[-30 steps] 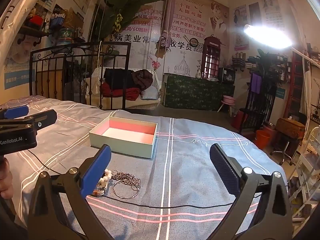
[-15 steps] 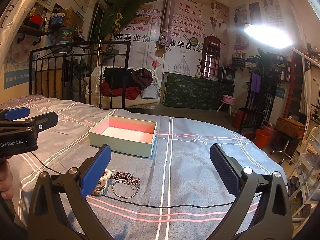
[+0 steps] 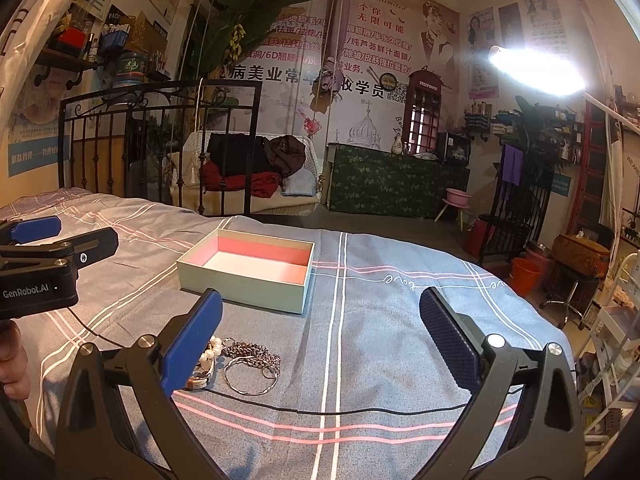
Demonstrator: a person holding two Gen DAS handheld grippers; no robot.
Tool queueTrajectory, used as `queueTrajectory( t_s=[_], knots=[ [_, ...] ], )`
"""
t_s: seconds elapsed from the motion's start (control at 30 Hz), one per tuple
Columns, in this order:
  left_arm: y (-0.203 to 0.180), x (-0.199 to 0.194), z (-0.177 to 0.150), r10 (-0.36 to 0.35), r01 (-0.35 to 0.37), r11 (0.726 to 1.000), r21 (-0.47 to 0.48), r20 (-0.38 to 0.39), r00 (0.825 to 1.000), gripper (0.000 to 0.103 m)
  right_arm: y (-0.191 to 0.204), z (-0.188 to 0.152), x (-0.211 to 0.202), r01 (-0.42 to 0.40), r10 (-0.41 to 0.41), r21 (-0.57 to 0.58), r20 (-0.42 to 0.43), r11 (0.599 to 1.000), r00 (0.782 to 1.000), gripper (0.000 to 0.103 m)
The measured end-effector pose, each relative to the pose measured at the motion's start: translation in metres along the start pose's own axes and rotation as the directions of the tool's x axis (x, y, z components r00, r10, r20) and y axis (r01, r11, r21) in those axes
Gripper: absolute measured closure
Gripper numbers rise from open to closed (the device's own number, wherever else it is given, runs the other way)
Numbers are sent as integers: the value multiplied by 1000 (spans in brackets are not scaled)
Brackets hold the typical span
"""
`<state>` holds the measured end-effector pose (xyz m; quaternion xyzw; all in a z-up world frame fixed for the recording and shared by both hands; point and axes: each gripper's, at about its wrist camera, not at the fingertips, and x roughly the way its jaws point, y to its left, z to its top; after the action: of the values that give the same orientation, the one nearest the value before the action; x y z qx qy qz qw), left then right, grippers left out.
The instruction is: Organize jewelry
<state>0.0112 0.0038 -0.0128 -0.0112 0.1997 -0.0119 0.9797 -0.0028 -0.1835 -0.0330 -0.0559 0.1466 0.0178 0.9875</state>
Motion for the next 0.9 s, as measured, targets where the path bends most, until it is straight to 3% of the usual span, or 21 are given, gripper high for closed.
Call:
queueTrajectory(
  t_s=[0.9],
  knots=[
    [-2,3,-3,-13,13,1000,1,-16,1000,6,1,-3,3,-2,2,-6,-11,1000,1000,6]
  ],
)
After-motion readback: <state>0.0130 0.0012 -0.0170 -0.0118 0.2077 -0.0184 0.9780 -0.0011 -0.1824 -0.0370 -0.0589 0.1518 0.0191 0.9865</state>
